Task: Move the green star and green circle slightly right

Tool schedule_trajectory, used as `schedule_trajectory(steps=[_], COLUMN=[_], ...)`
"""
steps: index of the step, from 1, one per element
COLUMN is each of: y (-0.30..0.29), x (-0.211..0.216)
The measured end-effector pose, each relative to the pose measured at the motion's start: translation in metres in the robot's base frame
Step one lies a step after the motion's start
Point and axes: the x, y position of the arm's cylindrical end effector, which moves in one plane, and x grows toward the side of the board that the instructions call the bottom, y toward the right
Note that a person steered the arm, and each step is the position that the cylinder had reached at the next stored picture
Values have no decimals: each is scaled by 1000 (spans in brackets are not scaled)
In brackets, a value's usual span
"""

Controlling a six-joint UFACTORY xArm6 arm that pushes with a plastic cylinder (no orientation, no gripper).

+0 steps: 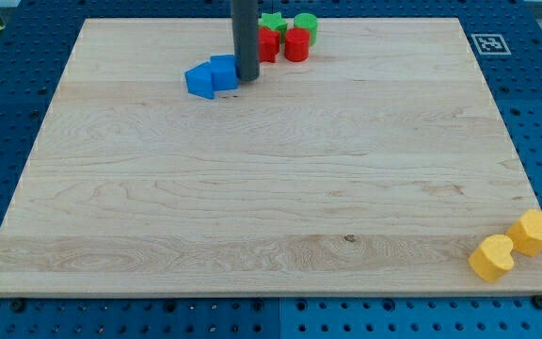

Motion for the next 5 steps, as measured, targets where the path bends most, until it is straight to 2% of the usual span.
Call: schedule_trajectory(steps=[2, 4, 5], y=[-29, -24, -24], x=[3, -44, -48])
